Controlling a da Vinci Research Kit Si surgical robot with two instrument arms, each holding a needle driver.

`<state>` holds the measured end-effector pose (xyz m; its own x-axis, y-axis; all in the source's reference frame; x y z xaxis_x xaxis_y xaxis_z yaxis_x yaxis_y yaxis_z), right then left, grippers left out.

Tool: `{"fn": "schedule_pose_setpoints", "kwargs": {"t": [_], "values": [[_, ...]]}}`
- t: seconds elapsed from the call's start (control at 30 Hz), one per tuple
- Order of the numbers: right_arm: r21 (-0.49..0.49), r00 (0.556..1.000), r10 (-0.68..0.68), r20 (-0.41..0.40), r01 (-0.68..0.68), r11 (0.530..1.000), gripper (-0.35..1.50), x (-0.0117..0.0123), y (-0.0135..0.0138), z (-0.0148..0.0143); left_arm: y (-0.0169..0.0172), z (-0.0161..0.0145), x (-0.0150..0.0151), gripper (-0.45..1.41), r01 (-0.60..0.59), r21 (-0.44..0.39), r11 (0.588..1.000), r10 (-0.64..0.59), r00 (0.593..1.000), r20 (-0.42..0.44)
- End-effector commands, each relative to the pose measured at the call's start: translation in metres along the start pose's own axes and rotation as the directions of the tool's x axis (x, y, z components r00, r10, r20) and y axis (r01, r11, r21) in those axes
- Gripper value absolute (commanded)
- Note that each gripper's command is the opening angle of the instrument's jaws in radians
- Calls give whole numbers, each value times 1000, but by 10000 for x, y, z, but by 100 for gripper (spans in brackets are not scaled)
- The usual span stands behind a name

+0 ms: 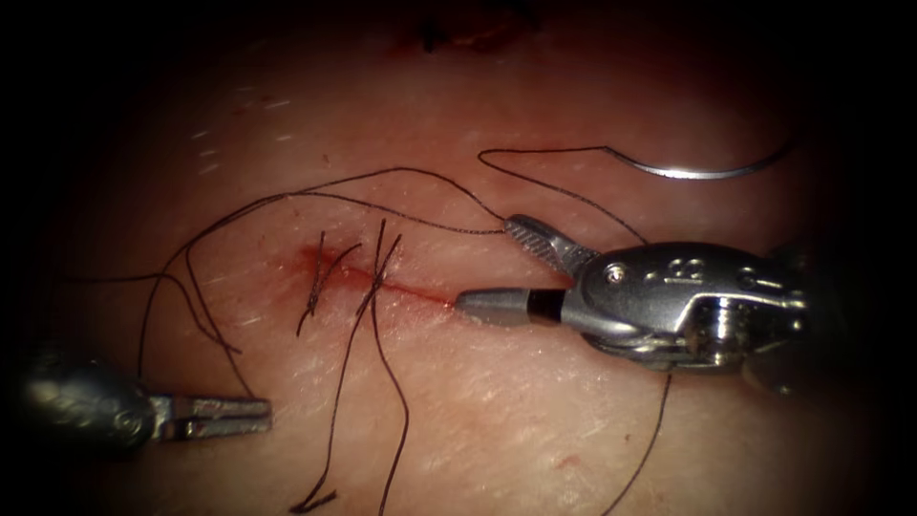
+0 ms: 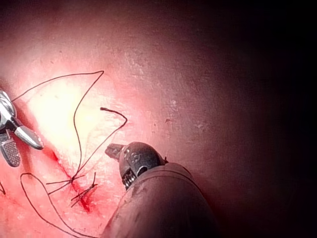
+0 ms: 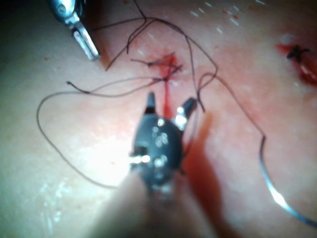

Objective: Wound Closure

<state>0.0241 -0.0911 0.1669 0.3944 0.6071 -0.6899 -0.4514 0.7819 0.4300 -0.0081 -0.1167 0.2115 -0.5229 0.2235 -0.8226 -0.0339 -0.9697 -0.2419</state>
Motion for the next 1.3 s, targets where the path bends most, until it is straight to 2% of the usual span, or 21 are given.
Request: {"fn": "schedule_pose_setpoints", "kwargs": {"t": [0.03,0.1,0.13,0.17,0.23,0.37,0.5,0.67,0.83,0.87,0.9,0.97,1.07,1.17,1.3], "values": [[4,1000,5,1,-5,1000,148,-5,-13,6,18,9,6,-45,11,2,1000,-11,1000,-5],[4,1000,5,1,-5,1000,148,-5,-13,6,22,9,8,-45,30,7,1000,-30,999,-22],[5,1000,5,1,-5,1000,148,-5,-13,6,25,10,8,-28,60,-4,998,-60,998,-36],[5,1000,5,1,-5,1000,148,-6,-13,6,30,11,9,19,94,-15,995,-95,995,-42],[5,1000,4,1,-4,1000,148,-6,-13,6,45,15,15,77,137,-54,989,-140,988,-59],[5,1000,4,1,-4,1000,148,-6,-14,7,64,20,29,86,165,-149,975,-180,979,-94],[4,1000,3,0,-3,1000,148,-7,-14,8,67,34,36,94,196,-160,967,-213,972,-95],[4,1000,2,0,-2,1000,148,-8,-15,8,67,55,31,93,220,-151,964,-235,967,-92],[3,1000,1,0,-1,1000,148,-9,-16,8,62,76,17,77,234,-127,964,-246,965,-91],[4,1000,1,0,-1,1000,148,-9,-16,8,60,78,13,49,230,-125,965,-243,965,-100],[4,1000,1,0,-1,1000,148,-9,-16,8,59,77,8,-42,223,-127,967,-238,964,-118],[4,1000,1,0,-1,1000,148,-9,-17,7,58,69,5,-45,213,-123,969,-231,961,-153],[4,1000,1,0,-1,1000,148,-9,-18,7,51,50,7,-45,202,-63,977,-210,959,-190],[3,1000,5,1,-5,1000,148,-6,-17,7,42,27,12,-45,213,-36,976,-216,956,-197],[3,1000,11,0,-11,1000,148,2,-16,6,34,16,17,-45,214,-17,977,-213,956,-202]]}}
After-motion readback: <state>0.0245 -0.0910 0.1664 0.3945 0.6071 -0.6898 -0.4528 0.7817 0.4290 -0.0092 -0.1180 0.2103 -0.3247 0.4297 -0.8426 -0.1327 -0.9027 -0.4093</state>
